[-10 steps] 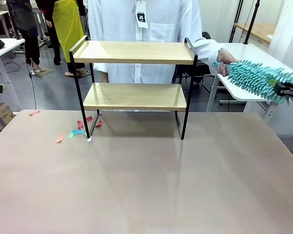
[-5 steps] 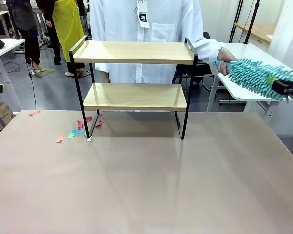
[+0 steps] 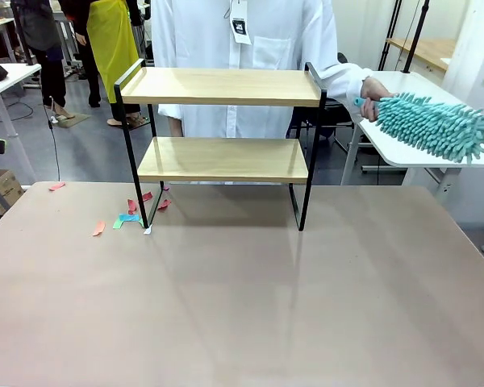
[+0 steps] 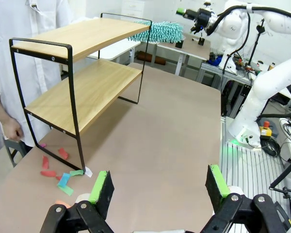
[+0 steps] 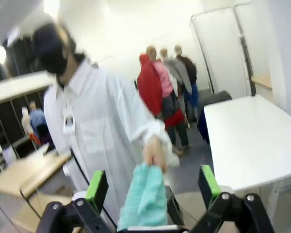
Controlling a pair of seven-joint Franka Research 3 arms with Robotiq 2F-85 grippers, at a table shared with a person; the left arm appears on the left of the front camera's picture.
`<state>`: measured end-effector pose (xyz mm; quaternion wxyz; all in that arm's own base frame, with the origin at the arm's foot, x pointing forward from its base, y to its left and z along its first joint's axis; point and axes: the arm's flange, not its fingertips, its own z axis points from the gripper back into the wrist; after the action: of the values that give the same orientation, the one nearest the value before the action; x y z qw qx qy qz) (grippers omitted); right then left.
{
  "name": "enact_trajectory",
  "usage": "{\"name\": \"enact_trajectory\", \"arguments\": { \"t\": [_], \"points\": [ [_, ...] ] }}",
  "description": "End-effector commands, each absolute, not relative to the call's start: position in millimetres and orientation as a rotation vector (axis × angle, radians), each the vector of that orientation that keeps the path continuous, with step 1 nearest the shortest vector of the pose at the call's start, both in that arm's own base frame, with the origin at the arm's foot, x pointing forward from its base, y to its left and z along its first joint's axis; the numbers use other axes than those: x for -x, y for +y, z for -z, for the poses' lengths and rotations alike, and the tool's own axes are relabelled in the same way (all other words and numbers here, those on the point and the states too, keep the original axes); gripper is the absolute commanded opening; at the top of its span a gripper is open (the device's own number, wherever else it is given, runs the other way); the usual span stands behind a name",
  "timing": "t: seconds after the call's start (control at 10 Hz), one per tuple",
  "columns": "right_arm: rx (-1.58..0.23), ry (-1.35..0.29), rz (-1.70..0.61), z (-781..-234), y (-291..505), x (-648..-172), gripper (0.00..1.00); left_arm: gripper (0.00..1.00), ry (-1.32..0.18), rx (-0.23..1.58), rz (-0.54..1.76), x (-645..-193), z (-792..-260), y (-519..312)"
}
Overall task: Clean the shelf.
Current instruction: Hand the Duster back to the human.
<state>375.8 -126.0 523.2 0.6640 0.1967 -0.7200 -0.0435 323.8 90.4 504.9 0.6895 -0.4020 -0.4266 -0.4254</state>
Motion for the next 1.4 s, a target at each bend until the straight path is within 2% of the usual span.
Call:
{"name": "enact_trajectory", "arguments": {
  "t": [0.0, 0.3, 0.5, 0.6, 1.3],
  "points": [
    [-0.503, -1.739, 0.294, -561.5, -160.8, -383.6, 1.00, 1.00, -0.974, 0.914, 0.951, -324.5, -506.5, 89.6],
    [-0.542, -1.821, 0.507, -590.0, -212.4, -383.4, 1.00, 1.00, -0.974, 0.914, 0.951, -324.5, -506.5, 89.6],
    [-0.583, -1.804, 0.471, -583.8, -220.8, -384.5, 1.00, 1.00, -0.974, 0.914, 0.951, -324.5, -506.5, 89.6],
    [-0.522, -1.813, 0.483, -593.3, -222.2, -372.9, 1.00, 1.00, -0.974, 0.914, 0.951, -324.5, -506.5, 89.6],
    [-0.522, -1.813, 0.483, -593.3, -222.2, -372.9, 1.00, 1.00, -0.974, 0.914, 0.951, -324.5, -506.5, 89.6]
  ]
}}
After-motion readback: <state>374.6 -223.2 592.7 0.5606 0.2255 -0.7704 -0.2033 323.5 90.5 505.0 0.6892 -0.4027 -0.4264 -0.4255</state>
